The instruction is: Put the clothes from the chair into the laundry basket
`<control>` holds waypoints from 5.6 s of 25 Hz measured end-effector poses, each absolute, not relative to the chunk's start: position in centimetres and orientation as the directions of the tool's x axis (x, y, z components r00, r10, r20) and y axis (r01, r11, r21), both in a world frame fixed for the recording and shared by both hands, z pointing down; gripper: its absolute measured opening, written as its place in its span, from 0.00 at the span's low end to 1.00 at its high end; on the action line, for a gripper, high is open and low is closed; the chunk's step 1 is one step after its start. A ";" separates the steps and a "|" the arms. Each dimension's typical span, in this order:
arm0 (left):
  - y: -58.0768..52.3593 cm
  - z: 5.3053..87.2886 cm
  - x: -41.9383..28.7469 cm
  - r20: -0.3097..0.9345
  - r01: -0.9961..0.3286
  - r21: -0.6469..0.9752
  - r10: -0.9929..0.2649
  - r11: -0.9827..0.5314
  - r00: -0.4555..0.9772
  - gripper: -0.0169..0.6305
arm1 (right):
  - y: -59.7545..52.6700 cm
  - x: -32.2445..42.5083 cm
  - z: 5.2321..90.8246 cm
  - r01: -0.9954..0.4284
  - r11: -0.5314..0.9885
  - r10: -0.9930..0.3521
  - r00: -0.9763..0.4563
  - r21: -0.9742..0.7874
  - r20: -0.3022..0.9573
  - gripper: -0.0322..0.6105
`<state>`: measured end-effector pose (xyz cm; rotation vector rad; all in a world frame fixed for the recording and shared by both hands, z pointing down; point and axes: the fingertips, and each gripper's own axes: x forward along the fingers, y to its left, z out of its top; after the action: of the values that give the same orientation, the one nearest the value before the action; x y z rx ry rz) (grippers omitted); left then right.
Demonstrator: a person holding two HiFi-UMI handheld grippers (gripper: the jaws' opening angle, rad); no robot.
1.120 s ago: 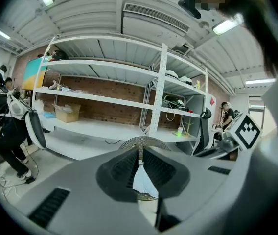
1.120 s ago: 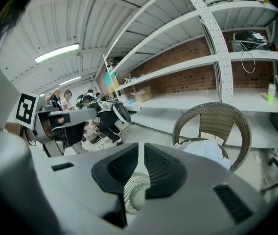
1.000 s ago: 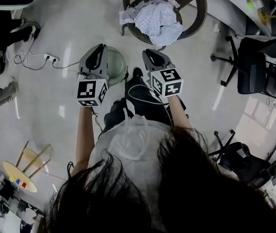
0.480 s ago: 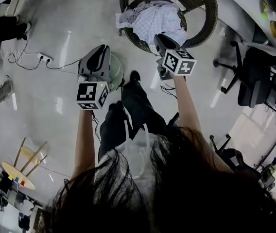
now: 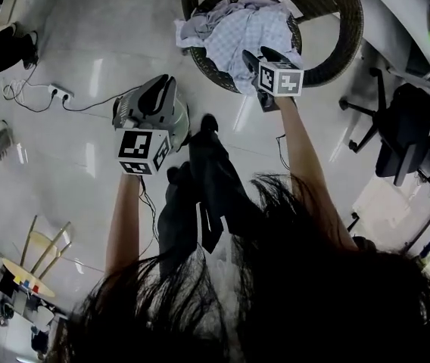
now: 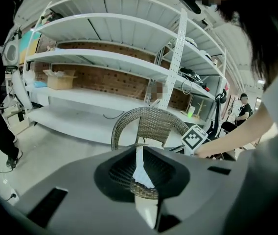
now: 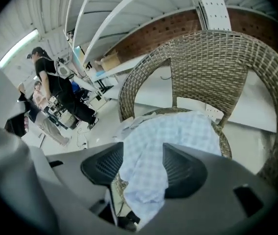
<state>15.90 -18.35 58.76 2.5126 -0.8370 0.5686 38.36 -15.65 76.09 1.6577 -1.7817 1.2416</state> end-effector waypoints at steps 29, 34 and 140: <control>-15.5 59.5 9.3 0.548 -0.708 0.282 -0.497 -0.647 0.672 0.09 | -18.5 38.4 76.8 -0.924 -0.195 -0.572 -0.164 -0.328 0.803 0.17; -14.2 56.8 8.9 0.521 -0.694 0.272 -0.504 -0.667 0.689 0.09 | -17.9 39.5 70.2 -0.900 -0.210 -0.671 -0.152 -0.383 0.725 0.16; -0.5 36.1 -19.3 0.248 -0.797 0.103 -0.761 -0.595 0.600 0.09 | -6.0 1.1 13.1 -0.841 0.518 -0.844 -0.532 -0.158 0.069 0.16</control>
<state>-19.32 -0.51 36.09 2.6233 -1.2945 0.2635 1.06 -6.02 13.12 1.5268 -2.7511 0.2716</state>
